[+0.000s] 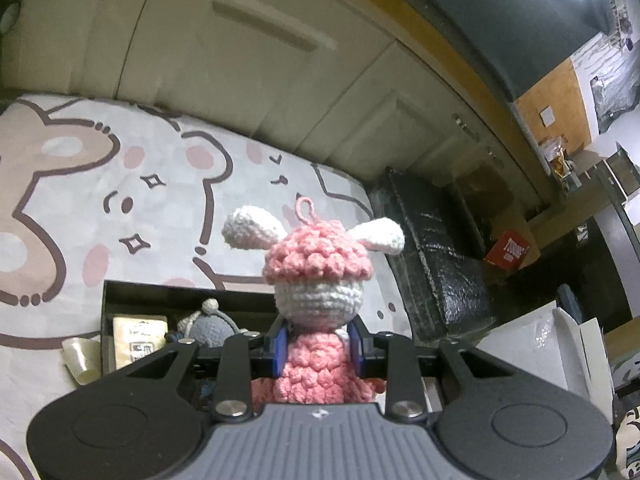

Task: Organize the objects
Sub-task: 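Lift and carry the pink bunny and white yarn ball over the black box, then lower the bunny into the box with the left tool while the right tool lowers the yarn ball, then open both tools to release the bunny and yarn ball, then lift away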

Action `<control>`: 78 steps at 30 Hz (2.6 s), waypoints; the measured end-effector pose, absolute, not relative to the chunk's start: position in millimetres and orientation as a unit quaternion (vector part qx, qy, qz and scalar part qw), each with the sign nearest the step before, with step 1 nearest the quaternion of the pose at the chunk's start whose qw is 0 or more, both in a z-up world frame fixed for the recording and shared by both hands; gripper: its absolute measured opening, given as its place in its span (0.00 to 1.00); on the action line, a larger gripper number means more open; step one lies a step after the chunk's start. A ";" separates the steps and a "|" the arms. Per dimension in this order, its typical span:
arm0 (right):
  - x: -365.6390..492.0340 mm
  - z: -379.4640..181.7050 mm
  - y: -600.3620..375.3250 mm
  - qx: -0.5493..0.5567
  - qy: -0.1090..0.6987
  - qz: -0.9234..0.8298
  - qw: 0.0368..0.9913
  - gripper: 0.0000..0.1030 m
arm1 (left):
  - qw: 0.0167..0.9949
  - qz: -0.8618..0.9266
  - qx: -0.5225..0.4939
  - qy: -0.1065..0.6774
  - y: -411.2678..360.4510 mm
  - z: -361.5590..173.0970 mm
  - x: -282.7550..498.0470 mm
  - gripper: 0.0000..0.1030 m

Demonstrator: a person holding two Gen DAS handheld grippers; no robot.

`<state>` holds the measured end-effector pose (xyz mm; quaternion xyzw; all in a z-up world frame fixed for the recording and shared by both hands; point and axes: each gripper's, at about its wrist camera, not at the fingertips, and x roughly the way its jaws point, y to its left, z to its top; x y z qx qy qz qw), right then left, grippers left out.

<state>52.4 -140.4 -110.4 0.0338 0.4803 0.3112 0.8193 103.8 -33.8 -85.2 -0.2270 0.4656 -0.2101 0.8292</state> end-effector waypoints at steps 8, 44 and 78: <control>58.4 -111.3 -162.9 0.042 0.503 0.276 0.818 0.57 | 0.813 -0.211 -0.231 0.492 -40.1 -97.3 111.2 0.31; 58.2 -108.6 -198.1 0.047 0.511 0.233 0.826 0.58 | 0.800 -0.164 -0.232 0.529 -39.9 -108.6 105.2 0.54; 25.1 -39.8 -246.8 0.040 0.430 0.128 0.893 0.86 | 0.896 0.003 -0.060 0.440 -8.8 -20.2 14.1 0.81</control>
